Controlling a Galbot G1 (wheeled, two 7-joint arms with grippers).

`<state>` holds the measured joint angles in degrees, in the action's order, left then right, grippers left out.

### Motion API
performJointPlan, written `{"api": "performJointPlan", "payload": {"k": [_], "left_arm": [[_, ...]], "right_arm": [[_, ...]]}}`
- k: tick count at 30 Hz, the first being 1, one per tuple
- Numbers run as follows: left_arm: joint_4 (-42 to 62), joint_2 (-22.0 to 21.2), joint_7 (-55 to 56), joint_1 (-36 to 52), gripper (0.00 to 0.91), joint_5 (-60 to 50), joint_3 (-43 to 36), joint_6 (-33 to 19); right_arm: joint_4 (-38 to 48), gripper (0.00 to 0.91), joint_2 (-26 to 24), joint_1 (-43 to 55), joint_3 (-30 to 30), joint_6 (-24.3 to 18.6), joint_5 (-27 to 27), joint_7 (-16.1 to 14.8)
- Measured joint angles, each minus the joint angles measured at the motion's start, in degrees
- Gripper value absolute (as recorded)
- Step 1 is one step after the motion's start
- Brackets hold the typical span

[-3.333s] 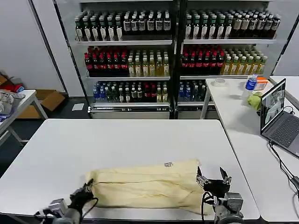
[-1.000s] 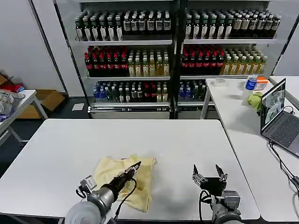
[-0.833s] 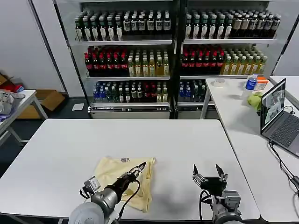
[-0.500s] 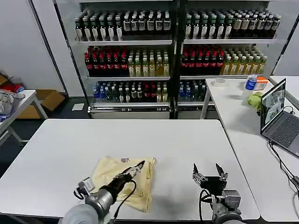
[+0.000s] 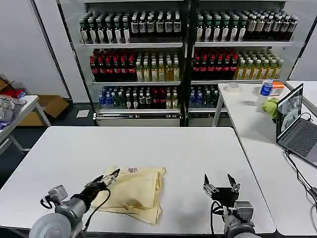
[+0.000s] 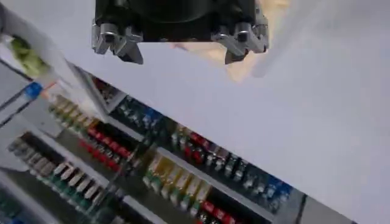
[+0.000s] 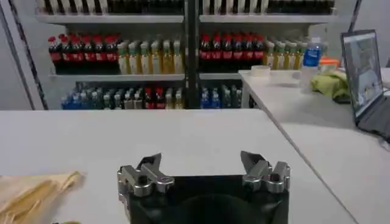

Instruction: Fold and organize the clothes.

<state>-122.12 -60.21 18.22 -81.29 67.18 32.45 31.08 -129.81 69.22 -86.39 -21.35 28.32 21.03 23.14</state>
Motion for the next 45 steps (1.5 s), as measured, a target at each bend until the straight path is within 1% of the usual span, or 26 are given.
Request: {"api": "performJointPlan", "payload": {"k": [6, 14, 27, 28, 29, 30, 31, 32, 33, 34, 36, 38, 45], "left_arm": [[4.2, 1.23, -1.23, 0.66, 0.907, 0.13, 1.46, 0.95], [8.8, 1.64, -3.28, 1.07, 0.907, 1.52, 1.88, 1.58], [11.35, 0.49, -6.47, 2.11, 0.907, 2.39, 0.4, 1.81], [11.58, 0.35, -6.63, 2.31, 0.897, 2.42, 0.24, 1.8], [11.77, 0.21, -6.81, 2.49, 0.836, 2.45, 0.09, 1.79], [11.92, 0.04, -6.99, 2.63, 0.645, 2.47, 0.0, 1.79], [12.05, -0.15, -7.17, 2.72, 0.514, 2.49, -0.13, 1.78], [12.18, -0.33, -7.36, 2.76, 0.282, 2.52, -0.26, 1.77], [12.29, -0.5, -7.5, 2.78, 0.212, 2.55, -0.33, 1.76], [12.44, -0.66, -7.65, 2.78, 0.071, 2.57, -0.37, 1.75], [12.69, -1.02, -7.9, 2.69, 0.03, 2.67, -0.42, 1.74], [12.92, -1.4, -8.1, 2.5, 0.01, 2.89, -0.41, 1.72], [13.45, -2.79, -8.57, 1.93, 0.01, 3.65, -0.16, 1.72]], "right_arm": [[0.42, 0.907, -0.13, 0.25, -0.31, -0.01, 0.22, -0.03], [0.83, 0.907, -0.15, 0.61, -0.4, -0.02, 0.29, -0.04], [0.85, 0.907, -0.02, 0.3, -0.41, 0.12, 0.27, 0.1], [0.81, 0.907, 0.02, 0.26, -0.44, 0.14, 0.26, 0.12], [0.72, 0.907, 0.09, 0.18, -0.46, 0.16, 0.24, 0.13], [0.69, 0.907, 0.12, 0.15, -0.48, 0.17, 0.23, 0.14], [0.68, 0.907, 0.15, 0.11, -0.52, 0.18, 0.22, 0.14], [0.67, 0.907, 0.19, 0.07, -0.57, 0.19, 0.21, 0.15], [0.66, 0.907, 0.22, 0.04, -0.59, 0.2, 0.2, 0.16], [0.66, 0.907, 0.25, 0.02, -0.6, 0.2, 0.2, 0.17], [0.63, 0.907, 0.33, -0.02, -0.61, 0.21, 0.18, 0.18], [0.63, 0.907, 0.4, -0.05, -0.61, 0.22, 0.16, 0.18], [0.83, 0.907, 0.49, 0.13, -0.22, 0.24, 0.06, 0.2]]}}
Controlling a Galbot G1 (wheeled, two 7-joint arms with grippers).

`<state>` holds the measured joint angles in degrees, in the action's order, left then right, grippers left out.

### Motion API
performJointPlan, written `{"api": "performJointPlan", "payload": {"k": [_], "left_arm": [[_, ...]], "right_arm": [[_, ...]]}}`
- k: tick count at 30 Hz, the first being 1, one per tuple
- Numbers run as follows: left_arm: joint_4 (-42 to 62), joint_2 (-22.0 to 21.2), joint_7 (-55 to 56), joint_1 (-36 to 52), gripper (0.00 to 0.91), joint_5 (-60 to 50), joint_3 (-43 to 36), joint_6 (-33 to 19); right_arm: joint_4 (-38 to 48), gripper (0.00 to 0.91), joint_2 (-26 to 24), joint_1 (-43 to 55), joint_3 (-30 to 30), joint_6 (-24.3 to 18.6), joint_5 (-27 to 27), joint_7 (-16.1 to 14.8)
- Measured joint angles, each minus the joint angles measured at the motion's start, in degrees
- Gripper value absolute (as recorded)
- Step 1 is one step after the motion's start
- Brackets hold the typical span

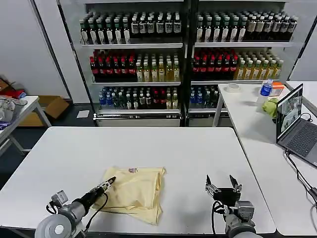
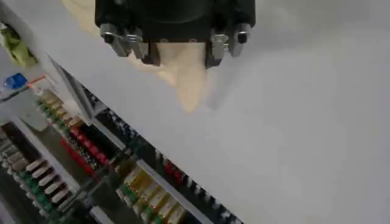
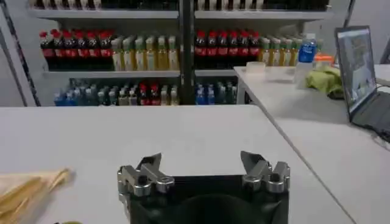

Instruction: Fold and organize the clothes.

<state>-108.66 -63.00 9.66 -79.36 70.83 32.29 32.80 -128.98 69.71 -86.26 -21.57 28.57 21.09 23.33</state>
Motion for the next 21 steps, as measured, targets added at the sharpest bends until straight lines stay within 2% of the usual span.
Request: {"api": "performJointPlan", "payload": {"k": [21], "left_arm": [[0.17, -6.08, 0.38, 0.88, 0.01, 6.06, 3.57, -0.67]], "right_arm": [[-0.37, 0.907, 0.23, -0.83, -0.01, 0.18, -0.58, 0.2]]}}
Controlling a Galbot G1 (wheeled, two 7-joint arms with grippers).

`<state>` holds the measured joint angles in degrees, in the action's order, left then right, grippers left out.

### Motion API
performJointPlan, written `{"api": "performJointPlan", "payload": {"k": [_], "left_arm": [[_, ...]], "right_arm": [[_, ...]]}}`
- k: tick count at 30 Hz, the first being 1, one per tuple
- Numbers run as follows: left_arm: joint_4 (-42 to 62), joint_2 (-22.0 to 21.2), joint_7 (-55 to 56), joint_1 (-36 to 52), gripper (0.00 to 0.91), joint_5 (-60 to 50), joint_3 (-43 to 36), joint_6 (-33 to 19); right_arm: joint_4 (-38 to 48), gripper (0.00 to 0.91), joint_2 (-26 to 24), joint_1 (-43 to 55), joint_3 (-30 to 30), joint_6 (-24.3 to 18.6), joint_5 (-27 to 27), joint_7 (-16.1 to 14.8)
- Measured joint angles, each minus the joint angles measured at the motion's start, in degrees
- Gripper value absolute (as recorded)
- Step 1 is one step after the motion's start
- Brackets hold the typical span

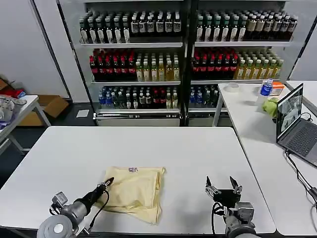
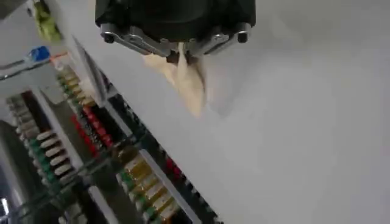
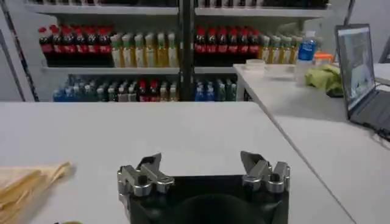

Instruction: Fold and organize the clothes.

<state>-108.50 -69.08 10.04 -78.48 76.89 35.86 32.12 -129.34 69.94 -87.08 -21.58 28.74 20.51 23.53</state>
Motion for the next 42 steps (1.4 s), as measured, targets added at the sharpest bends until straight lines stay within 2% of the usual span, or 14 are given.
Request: {"api": "performJointPlan", "payload": {"k": [7, 12, 18, 24, 28, 31, 35, 42], "left_arm": [[-1.56, -0.13, 0.68, 0.46, 0.01, 3.56, 3.56, -0.12], [-2.05, 2.12, 1.41, 0.99, 0.02, 6.87, 8.13, 0.14], [-1.14, 8.23, 2.08, 0.69, 0.02, 10.92, 15.57, 0.69], [0.58, 17.03, 2.09, 1.2, 0.02, 13.04, 22.85, 0.91], [0.76, 22.62, 1.58, 1.96, 0.02, 12.96, 25.04, 0.94], [0.09, 25.27, 0.89, 1.94, 0.02, 11.34, 25.08, 0.94], [-1.77, 26.42, -0.34, 1.06, 0.02, 6.72, 22.39, 0.85], [-3.53, 23.51, -1.74, 1.05, 0.02, -8.06, 9.98, -0.19]], "right_arm": [[-0.12, 0.907, 0.31, 0.02, 0.21, 0.0, -0.2, 0.0], [-0.18, 0.907, 0.45, 0.25, 0.27, -0.03, -0.21, -0.07], [-0.05, 0.907, 0.87, 0.82, 0.83, -0.27, -0.21, -0.29], [-0.08, 0.907, 0.83, 1.44, 1.35, -0.37, -0.08, -0.44], [-0.08, 0.907, 1.19, 1.48, 1.7, -0.44, -0.22, -0.46], [-0.13, 0.907, 1.53, 1.23, 1.95, -0.57, -0.48, -0.51], [-0.18, 0.907, 1.64, 0.87, 1.91, -0.68, -0.75, -0.6], [-0.3, 0.907, 1.43, 0.69, 1.28, -0.67, -0.8, -0.61]]}}
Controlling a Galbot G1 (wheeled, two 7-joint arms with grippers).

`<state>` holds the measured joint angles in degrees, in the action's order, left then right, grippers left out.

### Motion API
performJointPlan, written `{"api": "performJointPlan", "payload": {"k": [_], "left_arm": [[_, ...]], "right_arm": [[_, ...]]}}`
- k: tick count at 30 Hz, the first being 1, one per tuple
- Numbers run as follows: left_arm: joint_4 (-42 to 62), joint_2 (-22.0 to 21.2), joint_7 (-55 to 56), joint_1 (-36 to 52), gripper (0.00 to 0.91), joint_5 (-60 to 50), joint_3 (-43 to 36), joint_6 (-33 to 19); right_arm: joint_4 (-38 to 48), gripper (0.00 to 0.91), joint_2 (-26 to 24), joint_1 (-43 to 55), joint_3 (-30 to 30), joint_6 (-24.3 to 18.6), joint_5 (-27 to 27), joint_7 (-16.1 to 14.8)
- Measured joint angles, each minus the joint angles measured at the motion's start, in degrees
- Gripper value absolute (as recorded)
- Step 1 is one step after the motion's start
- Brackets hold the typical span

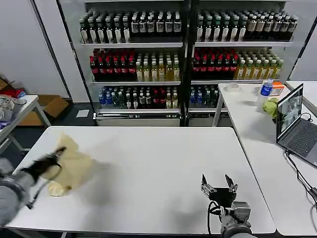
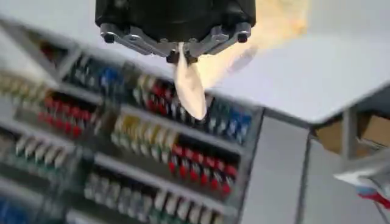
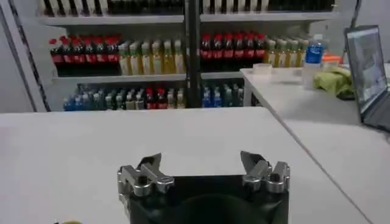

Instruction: Fold and organize the clothes.

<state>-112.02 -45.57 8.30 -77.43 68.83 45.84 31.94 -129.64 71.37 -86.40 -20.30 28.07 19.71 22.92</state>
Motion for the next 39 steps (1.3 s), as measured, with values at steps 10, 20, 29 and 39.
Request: {"api": "performJointPlan", "payload": {"k": [10, 20, 29, 39], "left_arm": [[-4.97, -6.37, 2.18, 4.65, 0.02, -12.02, -17.67, 0.66], [-5.07, -12.64, 6.36, 9.35, 0.03, -16.23, -30.07, 0.91], [-1.29, -20.52, 9.18, 13.71, 0.907, -20.28, -37.82, 0.63], [3.03, -27.09, 9.0, 19.23, 0.907, -21.46, -40.54, -1.43]], "right_arm": [[-0.24, 0.907, -0.03, -0.88, -0.89, 0.0, -0.04, -0.13], [-0.24, 0.907, 0.27, -0.64, -0.96, -0.01, -0.04, -0.34], [-0.12, 0.907, -0.47, 0.45, -0.63, -0.01, 0.06, -1.36], [1.41, 0.907, 0.02, 2.75, 0.91, -0.11, 1.43, -2.15]]}}
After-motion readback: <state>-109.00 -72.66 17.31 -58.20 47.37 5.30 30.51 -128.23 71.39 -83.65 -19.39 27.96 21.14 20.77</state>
